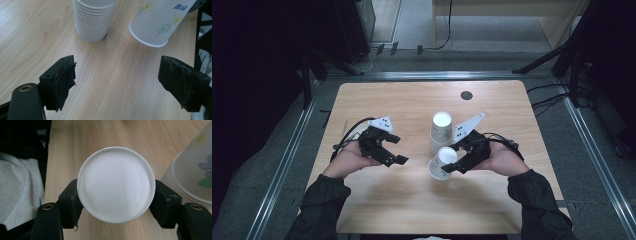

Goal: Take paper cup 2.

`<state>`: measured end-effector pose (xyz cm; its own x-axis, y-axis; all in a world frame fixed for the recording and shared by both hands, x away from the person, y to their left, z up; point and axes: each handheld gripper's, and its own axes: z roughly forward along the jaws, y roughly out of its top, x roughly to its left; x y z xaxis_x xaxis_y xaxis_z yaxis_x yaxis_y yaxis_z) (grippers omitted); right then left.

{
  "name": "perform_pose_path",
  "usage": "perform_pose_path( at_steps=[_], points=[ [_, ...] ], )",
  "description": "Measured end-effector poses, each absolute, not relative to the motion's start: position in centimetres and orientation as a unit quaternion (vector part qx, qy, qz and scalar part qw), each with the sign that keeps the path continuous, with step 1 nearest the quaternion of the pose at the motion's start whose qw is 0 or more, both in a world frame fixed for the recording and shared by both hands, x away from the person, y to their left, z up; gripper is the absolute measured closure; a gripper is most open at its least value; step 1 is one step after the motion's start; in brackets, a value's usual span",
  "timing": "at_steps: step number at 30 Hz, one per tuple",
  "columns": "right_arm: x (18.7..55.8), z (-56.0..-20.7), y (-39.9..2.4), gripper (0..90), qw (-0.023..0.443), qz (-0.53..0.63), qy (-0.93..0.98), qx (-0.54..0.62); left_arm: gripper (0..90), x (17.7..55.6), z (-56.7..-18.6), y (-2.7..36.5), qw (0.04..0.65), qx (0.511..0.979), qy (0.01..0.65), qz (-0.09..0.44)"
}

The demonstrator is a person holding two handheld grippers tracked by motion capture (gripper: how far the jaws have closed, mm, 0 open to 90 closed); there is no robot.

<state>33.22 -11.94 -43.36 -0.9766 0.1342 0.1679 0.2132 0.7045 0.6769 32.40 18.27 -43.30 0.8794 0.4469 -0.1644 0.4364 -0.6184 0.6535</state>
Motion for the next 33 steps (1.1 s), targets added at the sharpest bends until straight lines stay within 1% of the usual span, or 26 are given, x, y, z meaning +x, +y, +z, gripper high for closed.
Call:
perform_pose_path(
  at_steps=[10,14,17,20,26,29,33],
  points=[
    [33.5,-45.1,-11.1,34.3,0.070,-0.394,-0.912,-0.095,14.5,31.9,-44.7,17.1,0.364,0.900,0.239,-0.020],
    [33.7,-45.6,-10.9,34.4,0.082,-0.408,-0.904,-0.101,14.5,31.2,-45.4,16.1,0.363,0.907,0.212,-0.017],
    [33.7,-45.9,-10.8,34.4,0.082,-0.406,-0.904,-0.101,14.6,31.1,-45.7,15.4,0.364,0.909,0.202,-0.022],
    [33.6,-46.0,-10.8,34.3,0.087,-0.411,-0.902,-0.102,15.1,31.0,-46.0,15.0,0.374,0.906,0.196,-0.033],
    [33.6,-45.8,-11.0,34.3,0.089,-0.420,-0.896,-0.110,15.4,31.1,-46.3,14.0,0.379,0.906,0.186,-0.036],
    [33.5,-45.7,-11.1,34.3,0.091,-0.427,-0.893,-0.113,15.5,31.2,-46.6,13.3,0.384,0.906,0.175,-0.049],
    [33.4,-45.5,-11.1,34.3,0.093,-0.432,-0.889,-0.120,15.6,31.3,-47.0,12.6,0.381,0.908,0.167,-0.047]
  ],
)
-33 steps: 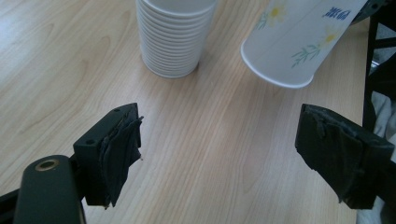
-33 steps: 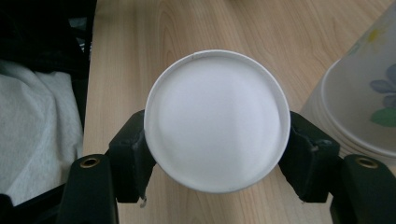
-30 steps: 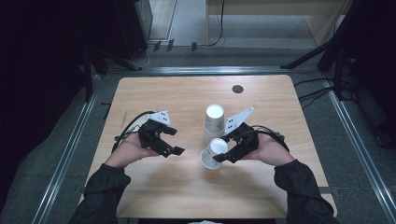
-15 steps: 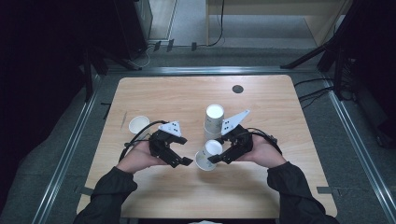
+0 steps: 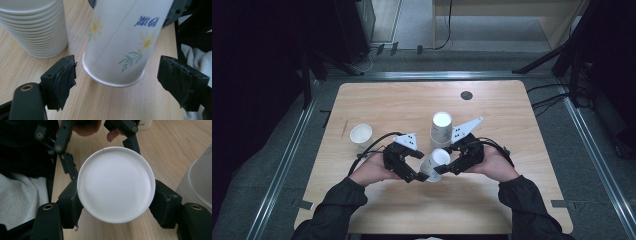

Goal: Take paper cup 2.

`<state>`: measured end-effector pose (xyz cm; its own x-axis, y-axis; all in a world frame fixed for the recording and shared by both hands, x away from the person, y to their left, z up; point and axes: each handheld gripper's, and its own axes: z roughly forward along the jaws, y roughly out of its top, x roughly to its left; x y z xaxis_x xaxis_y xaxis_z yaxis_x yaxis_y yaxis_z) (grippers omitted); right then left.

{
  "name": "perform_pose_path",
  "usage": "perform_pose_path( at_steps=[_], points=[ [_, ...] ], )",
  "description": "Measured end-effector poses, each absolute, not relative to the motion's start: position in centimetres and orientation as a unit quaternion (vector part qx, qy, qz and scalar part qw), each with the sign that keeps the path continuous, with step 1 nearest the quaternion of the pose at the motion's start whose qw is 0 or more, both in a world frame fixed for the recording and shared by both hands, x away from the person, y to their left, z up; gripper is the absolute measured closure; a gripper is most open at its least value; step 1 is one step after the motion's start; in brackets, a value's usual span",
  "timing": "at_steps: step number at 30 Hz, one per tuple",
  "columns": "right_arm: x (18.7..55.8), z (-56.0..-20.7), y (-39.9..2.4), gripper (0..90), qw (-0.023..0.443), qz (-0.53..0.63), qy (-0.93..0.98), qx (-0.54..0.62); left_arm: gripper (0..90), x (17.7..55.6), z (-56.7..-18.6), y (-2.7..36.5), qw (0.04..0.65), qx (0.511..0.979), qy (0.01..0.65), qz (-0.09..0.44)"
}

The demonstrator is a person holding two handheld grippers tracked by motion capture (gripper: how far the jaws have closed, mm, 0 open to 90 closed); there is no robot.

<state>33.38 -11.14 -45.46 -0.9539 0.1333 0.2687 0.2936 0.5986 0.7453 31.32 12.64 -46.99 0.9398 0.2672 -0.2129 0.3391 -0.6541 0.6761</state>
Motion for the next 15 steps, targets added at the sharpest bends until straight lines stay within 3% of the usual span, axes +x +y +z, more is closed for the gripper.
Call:
perform_pose_path(
  at_steps=[15],
  points=[
    [33.34,-45.18,-10.79,34.6,0.110,-0.451,-0.877,-0.121,16.3,31.26,-47.32,11.89,0.399,0.905,0.138,-0.049]
  ],
)
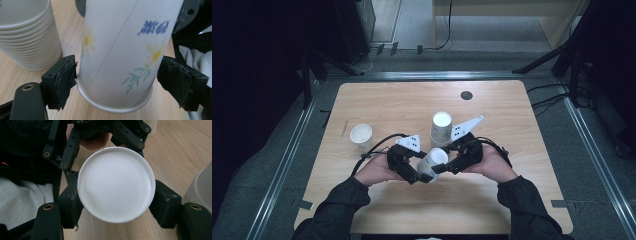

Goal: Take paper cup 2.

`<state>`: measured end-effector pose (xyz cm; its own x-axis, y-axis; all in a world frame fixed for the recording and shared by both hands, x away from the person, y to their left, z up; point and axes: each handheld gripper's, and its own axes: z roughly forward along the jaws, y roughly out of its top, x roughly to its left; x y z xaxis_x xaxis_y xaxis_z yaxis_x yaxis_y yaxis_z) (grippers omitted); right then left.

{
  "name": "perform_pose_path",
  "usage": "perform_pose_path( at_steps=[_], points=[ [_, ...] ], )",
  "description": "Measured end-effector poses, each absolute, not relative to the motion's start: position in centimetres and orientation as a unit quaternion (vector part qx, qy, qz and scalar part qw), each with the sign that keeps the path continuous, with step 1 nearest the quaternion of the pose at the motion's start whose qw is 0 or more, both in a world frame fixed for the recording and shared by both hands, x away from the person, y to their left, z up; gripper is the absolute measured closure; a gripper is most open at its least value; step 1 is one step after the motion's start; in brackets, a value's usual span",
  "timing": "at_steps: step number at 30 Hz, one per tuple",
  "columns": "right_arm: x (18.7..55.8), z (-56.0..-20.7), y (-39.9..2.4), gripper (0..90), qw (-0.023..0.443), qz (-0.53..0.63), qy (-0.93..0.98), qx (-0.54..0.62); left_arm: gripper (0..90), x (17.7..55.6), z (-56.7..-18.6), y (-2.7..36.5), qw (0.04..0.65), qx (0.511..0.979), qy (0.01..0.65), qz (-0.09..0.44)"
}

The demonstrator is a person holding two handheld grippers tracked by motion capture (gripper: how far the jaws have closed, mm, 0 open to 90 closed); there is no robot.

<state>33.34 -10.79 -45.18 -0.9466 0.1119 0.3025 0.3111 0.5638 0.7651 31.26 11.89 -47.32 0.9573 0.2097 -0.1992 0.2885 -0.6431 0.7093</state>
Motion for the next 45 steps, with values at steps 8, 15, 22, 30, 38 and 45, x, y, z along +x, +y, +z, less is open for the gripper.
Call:
perform_pose_path(
  at_steps=[8,15,22,30,38,45],
  points=[
    [33.4,-45.1,-10.7,34.9,0.123,-0.459,-0.871,-0.121,22.4,31.1,-47.3,11.9,0.406,0.904,0.130,-0.041],
    [33.4,-45.1,-10.8,35.1,0.123,-0.460,-0.870,-0.123,28.0,31.0,-47.1,12.0,0.410,0.903,0.119,-0.037],
    [33.5,-45.2,-10.8,34.7,0.124,-0.462,-0.870,-0.121,29.9,31.0,-47.1,12.1,0.410,0.903,0.120,-0.038],
    [33.2,-45.6,-11.1,26.3,0.108,-0.455,-0.877,-0.106,29.7,31.3,-46.8,12.8,0.406,0.903,0.133,-0.049],
    [32.9,-46.0,-11.3,25.4,0.105,-0.447,-0.882,-0.103,29.7,31.5,-46.3,13.8,0.401,0.903,0.141,-0.056],
    [32.3,-46.6,-11.5,25.5,0.078,-0.429,-0.894,-0.106,29.6,31.6,-45.6,14.4,0.377,0.914,0.140,-0.055]
  ],
)
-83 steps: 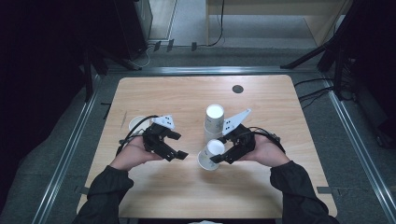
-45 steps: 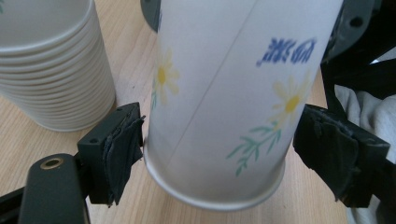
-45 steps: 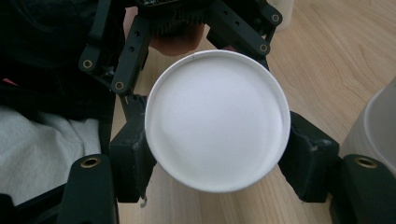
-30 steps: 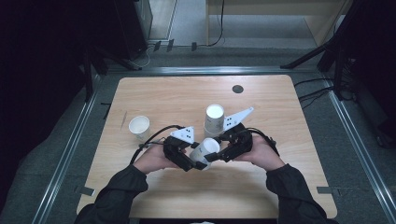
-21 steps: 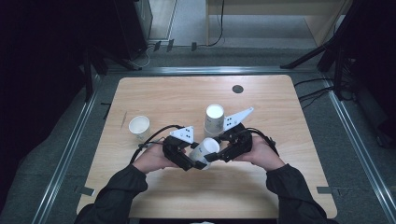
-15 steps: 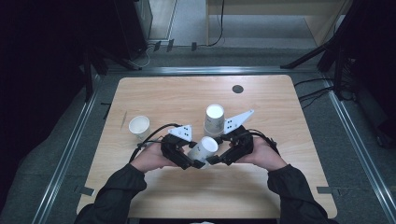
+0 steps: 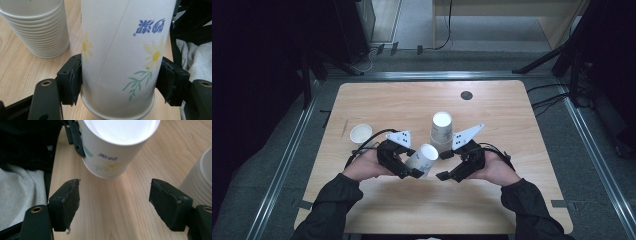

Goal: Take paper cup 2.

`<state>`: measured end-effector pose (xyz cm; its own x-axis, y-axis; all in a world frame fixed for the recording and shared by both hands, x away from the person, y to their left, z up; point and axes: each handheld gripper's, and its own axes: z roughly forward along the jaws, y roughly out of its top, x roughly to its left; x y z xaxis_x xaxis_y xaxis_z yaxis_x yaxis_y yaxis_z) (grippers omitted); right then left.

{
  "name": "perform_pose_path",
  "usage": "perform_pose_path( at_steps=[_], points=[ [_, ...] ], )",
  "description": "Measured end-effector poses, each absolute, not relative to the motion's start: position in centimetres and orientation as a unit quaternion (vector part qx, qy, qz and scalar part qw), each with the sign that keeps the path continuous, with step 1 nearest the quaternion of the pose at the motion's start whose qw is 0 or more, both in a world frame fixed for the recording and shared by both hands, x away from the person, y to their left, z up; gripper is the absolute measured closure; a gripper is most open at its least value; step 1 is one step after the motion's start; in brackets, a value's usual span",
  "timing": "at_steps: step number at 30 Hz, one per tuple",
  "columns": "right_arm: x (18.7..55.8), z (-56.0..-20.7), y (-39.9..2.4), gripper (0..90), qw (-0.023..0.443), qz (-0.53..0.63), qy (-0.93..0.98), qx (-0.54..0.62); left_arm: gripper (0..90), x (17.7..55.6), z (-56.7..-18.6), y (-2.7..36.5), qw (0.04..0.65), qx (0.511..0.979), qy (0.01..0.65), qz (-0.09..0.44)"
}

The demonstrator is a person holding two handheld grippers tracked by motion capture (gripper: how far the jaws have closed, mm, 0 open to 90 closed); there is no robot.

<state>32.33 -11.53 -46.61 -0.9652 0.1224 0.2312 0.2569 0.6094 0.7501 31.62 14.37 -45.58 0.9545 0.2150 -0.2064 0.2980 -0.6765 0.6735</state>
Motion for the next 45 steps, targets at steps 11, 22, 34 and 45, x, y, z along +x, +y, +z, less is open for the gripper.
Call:
perform_pose_path(
  at_steps=[11,22,34,45],
  points=[
    [31.5,-46.9,-11.9,26.6,0.050,-0.421,-0.899,-0.105,29.4,32.1,-44.6,14.5,0.324,0.936,0.129,-0.053],
    [31.9,-46.8,-11.4,27.7,0.044,-0.446,-0.887,-0.113,29.5,32.5,-43.8,13.3,0.274,0.954,0.114,-0.040],
    [31.8,-47.1,-10.2,27.7,0.053,-0.446,-0.887,-0.101,29.5,31.7,-45.3,11.4,0.232,0.967,0.092,-0.047],
    [31.6,-47.3,-9.5,32.6,0.064,-0.446,-0.889,-0.082,29.0,31.2,-45.9,10.2,0.224,0.971,0.068,-0.043]
  ],
)
